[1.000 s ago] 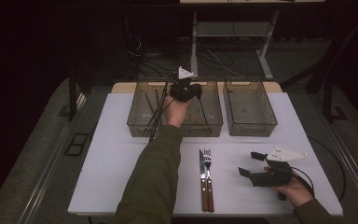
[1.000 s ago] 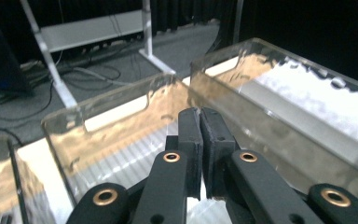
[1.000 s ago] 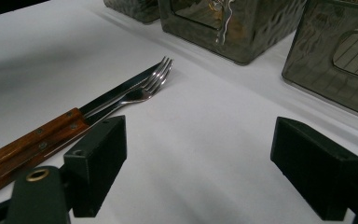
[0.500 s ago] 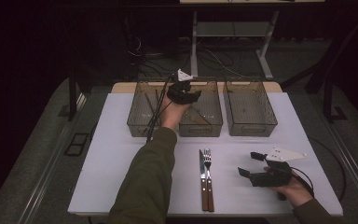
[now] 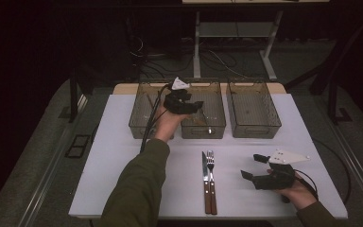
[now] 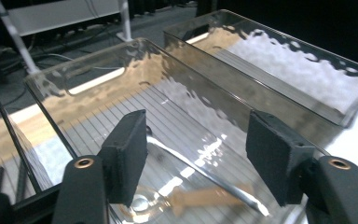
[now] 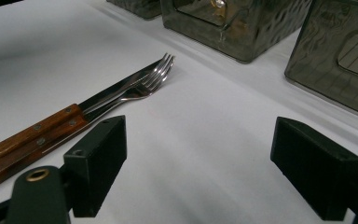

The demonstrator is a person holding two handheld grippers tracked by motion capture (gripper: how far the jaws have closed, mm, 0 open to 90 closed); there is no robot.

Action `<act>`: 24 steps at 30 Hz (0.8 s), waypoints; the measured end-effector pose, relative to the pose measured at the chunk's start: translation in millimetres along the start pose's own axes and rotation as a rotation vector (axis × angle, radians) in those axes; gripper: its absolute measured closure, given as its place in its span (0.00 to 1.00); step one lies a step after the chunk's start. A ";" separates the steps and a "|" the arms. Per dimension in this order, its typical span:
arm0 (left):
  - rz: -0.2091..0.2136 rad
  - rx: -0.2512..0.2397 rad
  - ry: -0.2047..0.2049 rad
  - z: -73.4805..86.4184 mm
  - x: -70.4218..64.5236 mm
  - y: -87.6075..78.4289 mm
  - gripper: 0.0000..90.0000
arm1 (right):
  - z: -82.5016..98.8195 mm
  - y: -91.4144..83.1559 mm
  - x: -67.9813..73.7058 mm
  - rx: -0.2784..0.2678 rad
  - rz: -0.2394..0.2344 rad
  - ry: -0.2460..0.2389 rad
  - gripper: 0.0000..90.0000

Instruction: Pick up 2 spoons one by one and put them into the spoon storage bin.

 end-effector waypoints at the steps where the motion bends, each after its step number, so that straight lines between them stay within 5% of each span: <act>1: 0.003 0.000 0.006 2.2 -0.7 -3.1 0.41 | 0.0 0.3 0.1 0.000 0.000 -0.001 0.20; 24: 0.100 0.010 0.053 60.6 -20.7 -68.9 0.26 | 2.3 6.7 -1.4 0.016 0.009 -0.002 0.20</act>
Point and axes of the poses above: each handheld gripper's, and its own axes: y roughly forward along the jaws, z roughly out of its underside, x roughly to its left, the point moved 3 cm from there along y, roughly forward along the jaws, and after that the axes turned 10 degrees about -z, right-handed, at the moved point
